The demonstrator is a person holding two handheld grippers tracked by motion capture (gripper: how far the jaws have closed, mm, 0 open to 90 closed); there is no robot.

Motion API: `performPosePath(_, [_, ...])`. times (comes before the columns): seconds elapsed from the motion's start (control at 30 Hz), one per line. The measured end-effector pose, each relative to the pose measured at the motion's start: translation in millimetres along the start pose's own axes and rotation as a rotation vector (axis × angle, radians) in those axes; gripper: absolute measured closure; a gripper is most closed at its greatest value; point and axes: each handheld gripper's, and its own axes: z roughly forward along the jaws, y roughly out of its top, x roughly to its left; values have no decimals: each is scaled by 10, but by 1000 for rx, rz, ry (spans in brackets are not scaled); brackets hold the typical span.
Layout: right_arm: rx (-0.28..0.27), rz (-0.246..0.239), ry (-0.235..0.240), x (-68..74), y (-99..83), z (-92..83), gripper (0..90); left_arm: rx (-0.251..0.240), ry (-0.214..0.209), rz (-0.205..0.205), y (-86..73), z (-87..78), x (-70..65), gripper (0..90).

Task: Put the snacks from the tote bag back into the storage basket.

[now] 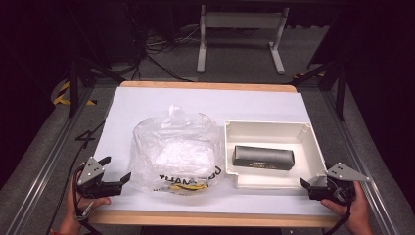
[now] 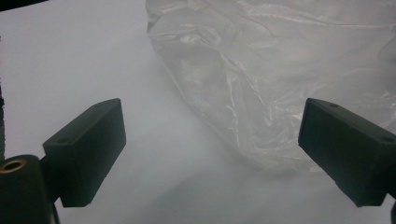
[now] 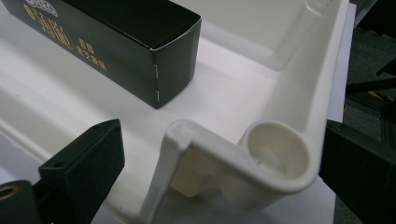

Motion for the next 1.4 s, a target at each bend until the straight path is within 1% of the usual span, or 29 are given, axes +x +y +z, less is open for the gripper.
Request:
performPosePath(0.07, [-9, 9, 5, 2, -15, 1, 49, 0, 0, 0, 0, 0, 2, 86])
performPosePath(0.1, [-12, 12, 0, 2, -35, 3, 48, 0, -1, -1, 1, 2, 2, 86])
performPosePath(0.13, [-30, 15, -11, 7, -65, -1, 49, 2, -2, -2, 1, 4, 4, 86])
performPosePath(0.23, [-61, 43, -14, -8, -120, -11, 50, 3, -4, -7, 2, 7, 8, 86])
performPosePath(0.33, [-68, 56, -27, -13, -149, -11, 50, 1, -7, -14, -2, 7, 12, 86])
performPosePath(0.4, [-98, 69, -30, -25, -172, -33, 52, 3, -9, -19, -3, 9, 18, 85])
performPosePath(0.47, [-97, 75, -32, -27, -175, -33, 51, 2, -9, -20, -3, 11, 18, 84])
performPosePath(0.5, [-102, 76, -25, -29, -182, -30, 52, 2, -11, -21, -3, 14, 19, 84])
performPosePath(0.57, [-105, 68, -33, -16, -194, -30, 51, 5, -14, -24, -3, 15, 27, 83])
performPosePath(0.63, [-114, 47, -33, 2, -206, -32, 51, 5, -12, -28, -4, 11, 31, 82])
performPosePath(0.77, [-116, 48, -30, -1, -207, -31, 48, 9, -8, -28, -1, 18, 29, 82])
performPosePath(0.8, [-114, 45, -28, 3, -207, -32, 47, 15, -7, -23, 1, 22, 26, 82])
performPosePath(0.93, [-120, 48, -33, 4, -210, -39, 47, 4, -4, -22, -4, 17, 17, 81])
performPosePath(1.1, [-136, 63, -41, -9, -220, -51, 47, 10, -8, -19, -3, 23, 16, 81])
performPosePath(1.17, [-136, 65, -44, -10, -218, -49, 47, 9, -9, -18, -4, 22, 17, 81])
performPosePath(1.2, [-127, 61, -40, -7, -216, -47, 46, 10, -10, -20, -3, 23, 19, 81])
performPosePath(1.4, [-132, 63, -35, -8, -218, -46, 48, 21, -13, -23, 2, 33, 26, 81])
